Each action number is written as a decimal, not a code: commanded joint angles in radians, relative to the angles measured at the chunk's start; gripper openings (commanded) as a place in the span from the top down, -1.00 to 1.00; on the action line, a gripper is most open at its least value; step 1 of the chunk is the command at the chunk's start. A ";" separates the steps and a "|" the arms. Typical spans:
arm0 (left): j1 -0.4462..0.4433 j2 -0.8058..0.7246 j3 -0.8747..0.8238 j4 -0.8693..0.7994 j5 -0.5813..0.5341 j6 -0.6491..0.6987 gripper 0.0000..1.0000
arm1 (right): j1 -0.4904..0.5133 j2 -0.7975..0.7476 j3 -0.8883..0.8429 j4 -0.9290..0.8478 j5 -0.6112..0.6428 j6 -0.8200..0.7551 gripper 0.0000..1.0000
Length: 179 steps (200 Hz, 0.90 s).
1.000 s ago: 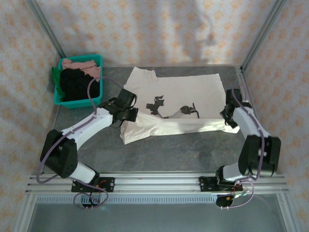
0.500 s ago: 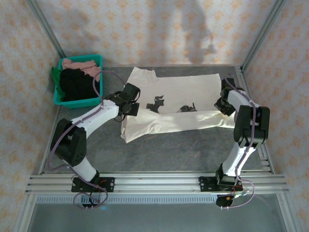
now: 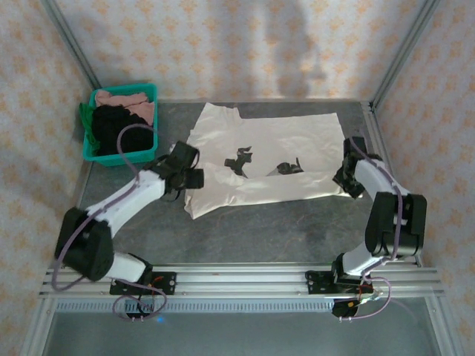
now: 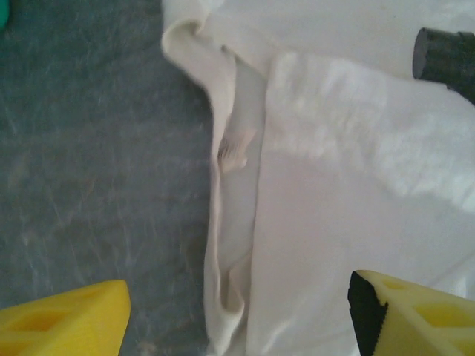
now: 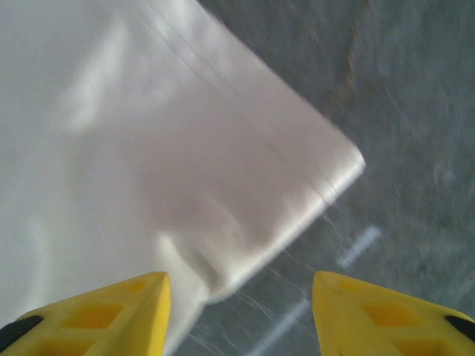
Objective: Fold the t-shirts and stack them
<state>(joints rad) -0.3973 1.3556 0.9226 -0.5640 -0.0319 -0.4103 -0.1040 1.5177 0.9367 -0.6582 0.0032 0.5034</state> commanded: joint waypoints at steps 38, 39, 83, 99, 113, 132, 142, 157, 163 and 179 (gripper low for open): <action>-0.015 -0.061 -0.299 0.255 0.218 -0.211 -0.53 | -0.039 0.036 -0.107 0.112 -0.021 0.055 -0.05; -0.015 -0.059 -0.300 0.258 0.221 -0.210 -0.53 | -0.040 0.036 -0.107 0.113 -0.023 0.055 -0.05; -0.011 0.079 -0.240 0.257 0.222 -0.179 0.38 | -0.076 0.047 -0.080 0.112 0.015 0.056 0.04; 0.003 0.072 -0.217 0.201 0.195 -0.157 0.66 | -0.112 0.048 -0.075 0.107 -0.007 0.042 0.02; 0.023 0.051 -0.209 0.171 0.181 -0.144 0.84 | -0.152 0.061 -0.078 0.121 -0.051 0.030 0.02; 0.042 0.043 -0.188 0.126 0.163 -0.130 1.00 | -0.191 0.095 -0.073 0.129 -0.078 0.027 0.05; 0.046 0.045 -0.179 0.108 0.150 -0.109 1.00 | -0.196 0.111 -0.066 0.127 -0.090 0.027 0.09; 0.054 0.046 -0.170 0.081 0.126 -0.092 1.00 | -0.195 0.108 -0.057 0.118 -0.098 0.029 0.15; 0.062 0.045 -0.168 0.070 0.117 -0.089 1.00 | -0.195 0.093 -0.058 0.114 -0.092 0.030 0.15; 0.087 0.041 -0.162 0.051 0.108 -0.082 1.00 | -0.196 0.055 -0.058 0.096 -0.041 0.031 0.15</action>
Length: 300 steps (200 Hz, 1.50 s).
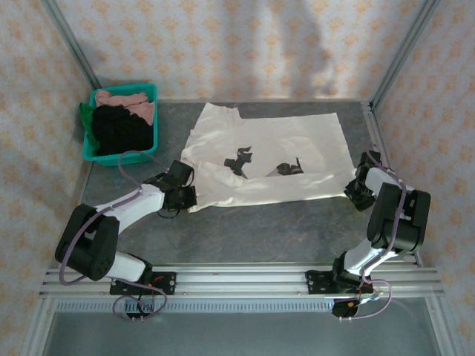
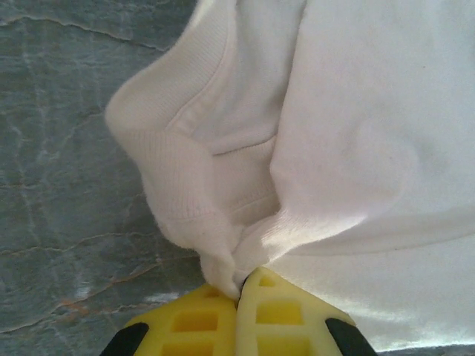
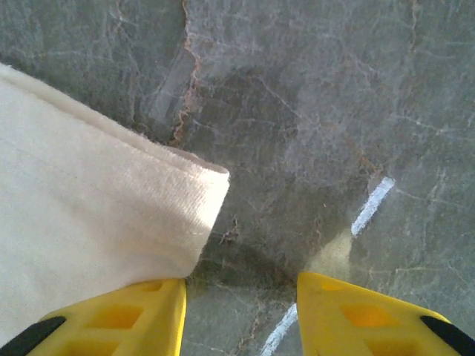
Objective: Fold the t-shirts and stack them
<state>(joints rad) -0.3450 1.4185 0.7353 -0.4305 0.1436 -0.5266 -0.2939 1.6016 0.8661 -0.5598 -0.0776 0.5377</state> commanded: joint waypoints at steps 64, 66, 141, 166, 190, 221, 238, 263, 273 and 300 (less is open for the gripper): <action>0.068 -0.021 0.044 -0.111 -0.083 0.057 1.00 | -0.006 -0.154 -0.039 0.096 -0.080 0.026 0.04; 0.069 -0.022 0.044 -0.112 -0.082 0.057 1.00 | -0.006 -0.157 -0.045 0.107 -0.086 0.026 0.04; 0.093 -0.029 0.036 -0.166 -0.138 0.047 1.00 | -0.005 -0.020 -0.023 0.054 -0.037 0.053 0.22; 0.098 -0.036 0.031 -0.208 -0.193 0.037 1.00 | -0.007 -0.047 -0.065 0.088 -0.010 0.087 0.32; 0.102 -0.051 0.046 -0.245 -0.227 0.037 0.72 | -0.006 -0.111 -0.079 0.075 -0.017 0.093 0.35; 0.101 -0.107 0.108 -0.310 -0.288 0.022 0.05 | 0.006 -0.258 -0.095 0.075 -0.023 0.082 0.20; 0.102 -0.116 0.174 -0.303 -0.314 0.028 -0.05 | 0.072 -0.283 -0.095 0.148 -0.069 0.087 0.10; 0.060 -0.018 0.324 -0.274 -0.300 0.043 -0.12 | 0.170 -0.151 0.043 0.116 -0.078 0.047 0.07; 0.025 0.051 0.394 -0.262 -0.284 0.062 -0.13 | 0.174 -0.097 0.089 0.104 -0.075 0.029 0.07; -0.008 0.279 0.577 -0.249 -0.226 0.077 -0.11 | 0.175 0.009 0.165 0.090 -0.065 -0.003 0.06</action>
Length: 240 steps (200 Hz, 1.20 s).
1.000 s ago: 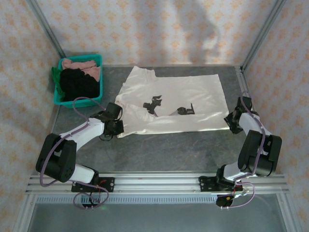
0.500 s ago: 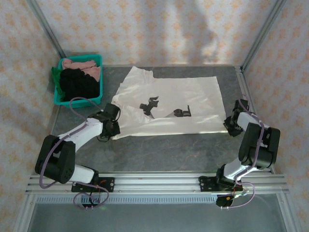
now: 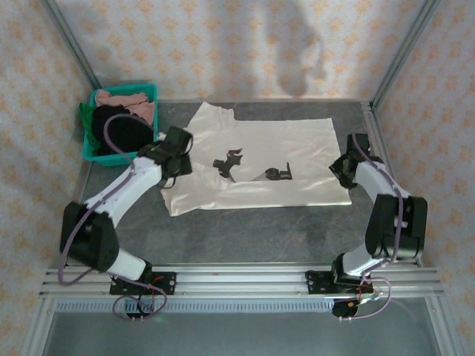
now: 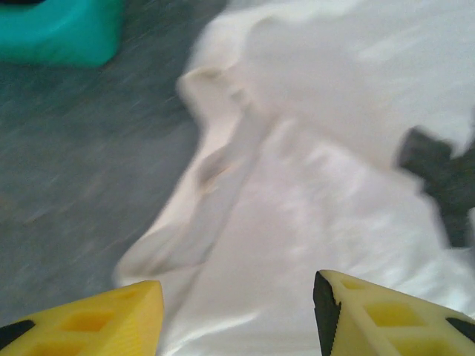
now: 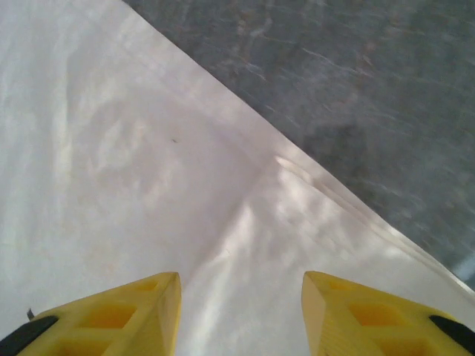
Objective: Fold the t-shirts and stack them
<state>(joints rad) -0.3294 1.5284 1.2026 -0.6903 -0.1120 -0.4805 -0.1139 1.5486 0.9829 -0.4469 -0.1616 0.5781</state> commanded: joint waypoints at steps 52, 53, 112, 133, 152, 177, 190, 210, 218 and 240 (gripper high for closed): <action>-0.033 0.474 0.313 -0.034 0.082 0.038 -0.06 | -0.006 0.130 0.059 0.000 -0.023 -0.058 0.07; -0.035 0.478 0.316 -0.035 0.082 0.038 -0.06 | -0.006 0.130 0.059 0.000 -0.024 -0.059 0.07; -0.059 0.525 0.383 -0.077 0.087 0.062 1.00 | -0.006 0.144 0.063 0.002 -0.042 -0.063 0.07; -0.063 0.476 0.373 -0.079 0.064 0.061 1.00 | -0.005 0.120 0.060 -0.003 -0.038 -0.064 0.07; -0.081 0.415 0.349 -0.058 0.035 0.060 1.00 | -0.006 0.092 0.050 -0.003 -0.034 -0.060 0.07; -0.094 0.349 0.298 -0.017 -0.014 0.047 1.00 | -0.005 0.073 0.034 0.028 -0.060 -0.047 0.06; -0.089 0.334 0.247 0.034 -0.053 0.008 1.00 | -0.006 0.086 0.030 0.053 -0.098 -0.036 0.06; -0.070 0.375 0.224 0.071 -0.044 -0.042 1.00 | -0.006 0.120 0.044 0.059 -0.118 -0.030 0.07; -0.067 0.423 0.223 0.089 -0.029 -0.043 1.00 | -0.006 0.130 0.055 0.049 -0.118 -0.033 0.07; -0.065 0.508 0.291 0.041 -0.001 -0.044 1.00 | -0.006 0.134 0.065 0.042 -0.118 -0.035 0.07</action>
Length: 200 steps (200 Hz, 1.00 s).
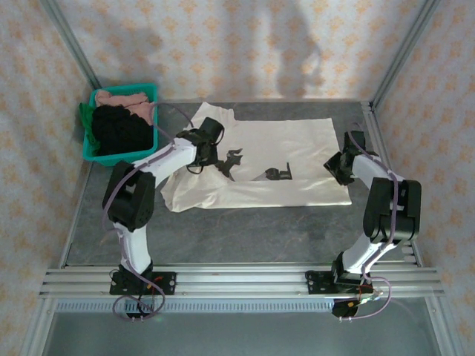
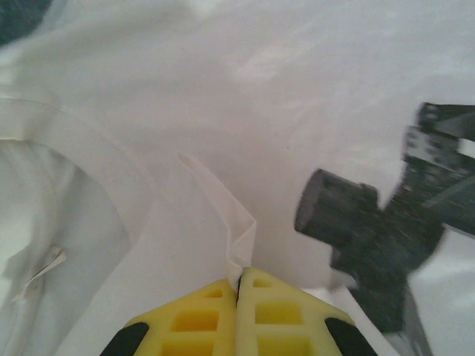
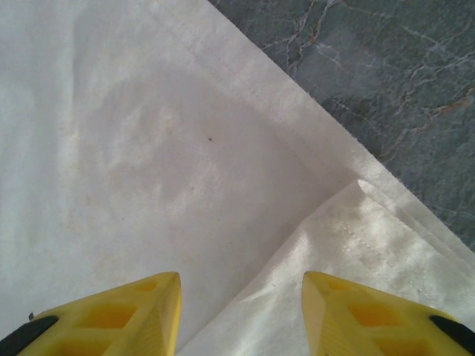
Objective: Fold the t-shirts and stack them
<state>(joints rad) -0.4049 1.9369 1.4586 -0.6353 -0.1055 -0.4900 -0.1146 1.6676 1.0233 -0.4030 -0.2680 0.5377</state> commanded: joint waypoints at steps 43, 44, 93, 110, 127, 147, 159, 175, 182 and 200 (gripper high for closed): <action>-0.031 -0.054 0.068 -0.038 -0.046 0.015 1.00 | -0.005 -0.026 0.008 -0.001 -0.011 0.013 0.08; -0.032 -0.061 0.067 -0.038 -0.046 0.016 1.00 | -0.005 -0.027 0.007 -0.001 -0.011 0.013 0.08; -0.030 -0.144 -0.090 0.045 -0.052 0.001 0.67 | -0.001 -0.066 -0.037 0.058 -0.057 0.045 0.08; 0.005 -0.072 -0.075 -0.001 -0.045 -0.020 0.17 | 0.027 -0.075 -0.051 0.101 -0.085 0.046 0.08; 0.025 -0.081 -0.110 0.010 -0.060 -0.033 -0.23 | 0.109 -0.083 -0.045 0.142 -0.085 0.014 0.04; 0.045 -0.140 -0.161 0.023 -0.069 -0.039 -0.69 | 0.260 -0.051 0.010 0.175 -0.072 -0.053 -0.05; 0.053 -0.177 -0.183 0.012 -0.084 -0.038 -0.76 | 0.348 0.005 0.081 0.154 -0.069 -0.091 -0.05; 0.055 -0.234 -0.233 0.006 -0.099 -0.039 -0.78 | 0.444 0.103 0.196 0.118 -0.069 -0.122 -0.01; 0.056 -0.260 -0.262 0.009 -0.096 -0.038 -0.78 | 0.479 0.146 0.244 0.102 -0.075 -0.134 -0.01; 0.056 -0.314 -0.361 0.040 -0.052 -0.038 -0.75 | 0.559 0.251 0.366 0.063 -0.092 -0.162 0.03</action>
<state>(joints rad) -0.3508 1.7161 1.1866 -0.6094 -0.1471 -0.5232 0.3737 1.8046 1.2697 -0.2874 -0.3508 0.4446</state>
